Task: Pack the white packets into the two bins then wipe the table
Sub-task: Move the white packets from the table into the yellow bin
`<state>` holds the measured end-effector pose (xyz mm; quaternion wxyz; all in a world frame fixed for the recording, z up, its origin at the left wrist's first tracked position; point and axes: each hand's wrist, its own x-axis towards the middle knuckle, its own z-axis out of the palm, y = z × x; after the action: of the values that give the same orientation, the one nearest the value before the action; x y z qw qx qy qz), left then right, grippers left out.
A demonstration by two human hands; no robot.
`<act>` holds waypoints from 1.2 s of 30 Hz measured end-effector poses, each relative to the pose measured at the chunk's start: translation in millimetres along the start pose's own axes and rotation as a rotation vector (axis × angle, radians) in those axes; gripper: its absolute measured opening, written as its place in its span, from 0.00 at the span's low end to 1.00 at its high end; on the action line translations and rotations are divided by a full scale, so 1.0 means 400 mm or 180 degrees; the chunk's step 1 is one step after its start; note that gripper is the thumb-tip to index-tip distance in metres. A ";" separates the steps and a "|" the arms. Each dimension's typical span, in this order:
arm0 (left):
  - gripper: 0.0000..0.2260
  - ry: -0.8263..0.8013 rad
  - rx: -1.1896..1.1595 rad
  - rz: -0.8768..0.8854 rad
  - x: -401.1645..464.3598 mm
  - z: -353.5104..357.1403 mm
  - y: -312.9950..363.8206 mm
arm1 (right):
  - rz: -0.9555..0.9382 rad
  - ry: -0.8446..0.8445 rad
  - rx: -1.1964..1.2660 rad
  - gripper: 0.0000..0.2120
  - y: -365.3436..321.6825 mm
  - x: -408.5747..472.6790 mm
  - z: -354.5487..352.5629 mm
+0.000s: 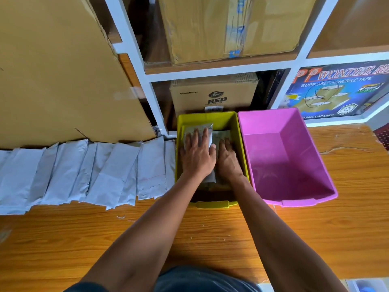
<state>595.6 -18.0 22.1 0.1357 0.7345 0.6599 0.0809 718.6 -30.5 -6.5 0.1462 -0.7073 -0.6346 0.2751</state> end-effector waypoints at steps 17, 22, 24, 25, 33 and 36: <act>0.33 -0.1097 -0.0140 0.0164 0.016 0.103 -0.056 | 0.0093 -0.0682 -0.0959 0.32 0.008 0.048 0.028; 0.30 -0.0834 -0.0473 0.0229 0.027 0.122 -0.071 | -0.0357 0.0003 -0.0795 0.31 0.030 0.068 0.057; 0.28 -0.0849 -0.0600 0.0198 0.023 0.123 -0.070 | -0.0381 0.0003 -0.0809 0.31 0.037 0.072 0.061; 0.27 -0.0899 -0.0626 0.0157 0.024 0.131 -0.071 | -0.0334 -0.0093 -0.0841 0.31 0.043 0.075 0.065; 0.32 -0.1121 -0.0249 0.0217 0.065 0.208 -0.101 | 0.0007 -0.0387 -0.0845 0.28 0.059 0.120 0.116; 0.29 -0.1144 -0.0286 0.0065 0.057 0.184 -0.084 | 0.0060 -0.0337 -0.0856 0.29 0.065 0.120 0.125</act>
<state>588.5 0.9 -59.4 0.2832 0.7371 0.6132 -0.0209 713.0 5.4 -71.1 0.0138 -0.7109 -0.6659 0.2259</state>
